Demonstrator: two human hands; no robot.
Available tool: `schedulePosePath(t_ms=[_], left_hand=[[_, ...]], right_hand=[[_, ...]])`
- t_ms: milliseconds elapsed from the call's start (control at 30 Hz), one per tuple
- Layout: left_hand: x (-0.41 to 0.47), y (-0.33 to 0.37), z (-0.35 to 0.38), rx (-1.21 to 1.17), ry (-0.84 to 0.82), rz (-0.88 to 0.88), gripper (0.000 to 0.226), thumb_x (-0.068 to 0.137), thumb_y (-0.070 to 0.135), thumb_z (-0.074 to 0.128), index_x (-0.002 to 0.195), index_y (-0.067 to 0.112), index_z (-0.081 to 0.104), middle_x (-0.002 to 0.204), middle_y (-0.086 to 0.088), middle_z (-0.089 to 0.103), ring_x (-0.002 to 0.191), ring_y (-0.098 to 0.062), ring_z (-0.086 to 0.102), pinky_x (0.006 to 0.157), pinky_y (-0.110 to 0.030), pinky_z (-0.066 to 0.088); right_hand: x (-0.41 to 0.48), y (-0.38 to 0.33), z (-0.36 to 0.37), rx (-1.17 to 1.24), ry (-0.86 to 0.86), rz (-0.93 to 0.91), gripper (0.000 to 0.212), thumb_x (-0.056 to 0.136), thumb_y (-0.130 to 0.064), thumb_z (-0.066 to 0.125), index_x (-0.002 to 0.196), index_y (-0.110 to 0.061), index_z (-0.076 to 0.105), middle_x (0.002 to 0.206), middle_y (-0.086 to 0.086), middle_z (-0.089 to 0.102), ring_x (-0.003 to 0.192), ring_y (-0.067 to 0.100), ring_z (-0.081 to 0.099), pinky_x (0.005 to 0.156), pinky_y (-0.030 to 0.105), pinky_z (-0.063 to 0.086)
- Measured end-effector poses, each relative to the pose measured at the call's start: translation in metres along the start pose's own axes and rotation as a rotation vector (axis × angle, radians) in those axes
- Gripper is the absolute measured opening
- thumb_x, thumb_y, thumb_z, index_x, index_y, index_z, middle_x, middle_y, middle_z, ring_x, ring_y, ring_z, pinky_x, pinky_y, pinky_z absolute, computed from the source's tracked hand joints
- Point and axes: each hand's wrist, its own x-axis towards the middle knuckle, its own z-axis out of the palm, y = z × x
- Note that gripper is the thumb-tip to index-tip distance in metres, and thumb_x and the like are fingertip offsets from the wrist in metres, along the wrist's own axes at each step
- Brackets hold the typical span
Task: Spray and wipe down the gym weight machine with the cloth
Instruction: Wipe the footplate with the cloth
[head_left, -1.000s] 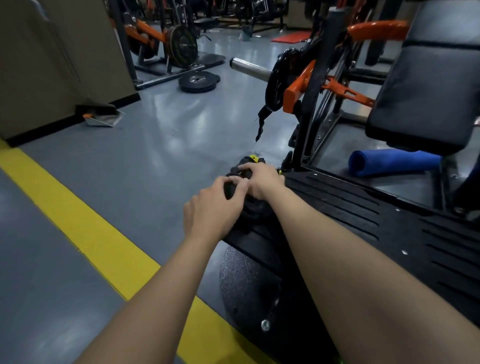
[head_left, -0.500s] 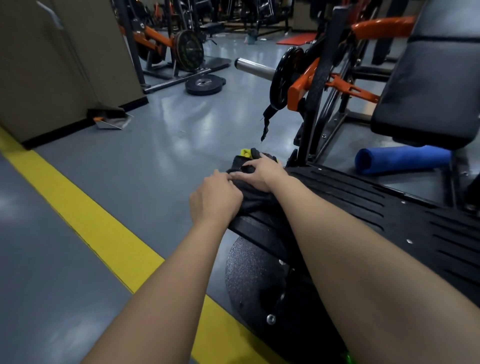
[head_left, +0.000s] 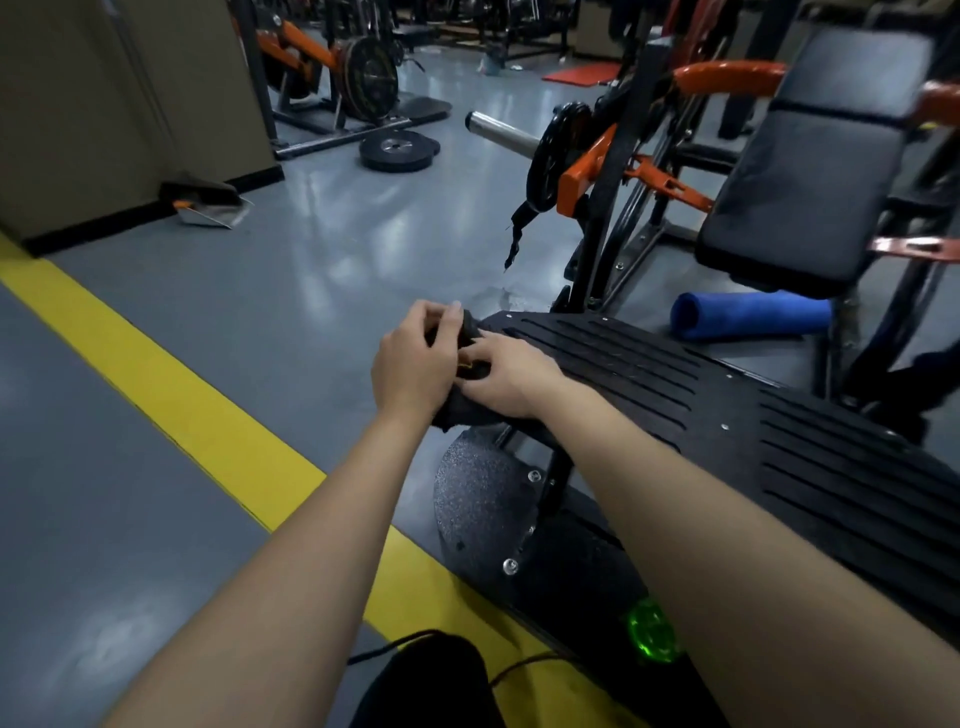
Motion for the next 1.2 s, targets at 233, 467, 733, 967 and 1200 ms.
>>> schedulePosePath(t_ms=[233, 467, 733, 967, 1200], left_hand=[[0.014, 0.010, 0.027, 0.122, -0.230, -0.057, 0.045, 0.104, 0.047, 0.037, 0.136, 0.026, 0.061, 0.150, 0.004, 0.053, 0.145, -0.022, 0.038, 0.125, -0.039, 0.010], [0.053, -0.023, 0.012, 0.341, -0.312, -0.095, 0.072, 0.082, 0.055, 0.014, 0.130, 0.035, 0.064, 0.148, 0.001, 0.057, 0.131, -0.035, 0.050, 0.115, -0.050, 0.028], [0.067, -0.024, 0.008, 0.074, -0.516, -0.207, 0.053, 0.089, 0.060, 0.033, 0.126, 0.029, 0.054, 0.145, -0.002, 0.052, 0.136, -0.021, 0.046, 0.120, -0.044, 0.028], [0.043, -0.010, -0.036, 0.513, -0.221, -0.121, 0.051, 0.097, 0.062, 0.042, 0.092, 0.017, 0.065, 0.103, -0.011, 0.070, 0.098, -0.035, 0.061, 0.086, -0.041, 0.051], [0.015, 0.039, -0.023, 0.299, 0.104, 0.075, 0.014, 0.097, 0.031, 0.053, 0.094, 0.020, 0.061, 0.104, -0.006, 0.067, 0.095, -0.032, 0.060, 0.072, -0.034, 0.040]], right_hand=[[0.026, 0.000, 0.015, -0.158, 0.011, -0.047, 0.067, 0.098, -0.046, 0.052, 0.160, -0.032, 0.028, 0.161, -0.010, 0.034, 0.152, 0.017, 0.023, 0.119, 0.054, 0.027], [0.070, -0.009, 0.035, -0.167, -0.022, -0.012, 0.087, 0.083, -0.059, 0.060, 0.159, -0.029, 0.030, 0.164, 0.000, 0.029, 0.156, 0.032, 0.009, 0.119, 0.070, 0.009], [0.086, -0.002, 0.037, -0.110, -0.002, -0.102, 0.083, 0.066, -0.053, 0.069, 0.141, -0.020, 0.055, 0.148, 0.001, 0.050, 0.150, 0.027, 0.024, 0.121, 0.064, 0.012], [0.066, -0.013, 0.040, -0.159, 0.225, -0.281, 0.043, 0.079, -0.042, 0.069, 0.116, -0.021, 0.071, 0.118, -0.003, 0.068, 0.123, 0.023, 0.056, 0.109, 0.042, 0.037], [-0.031, 0.047, 0.015, 0.228, 0.254, -0.085, 0.028, 0.085, -0.038, 0.071, 0.113, -0.043, 0.070, 0.117, -0.013, 0.072, 0.114, 0.019, 0.065, 0.095, 0.040, 0.052]])
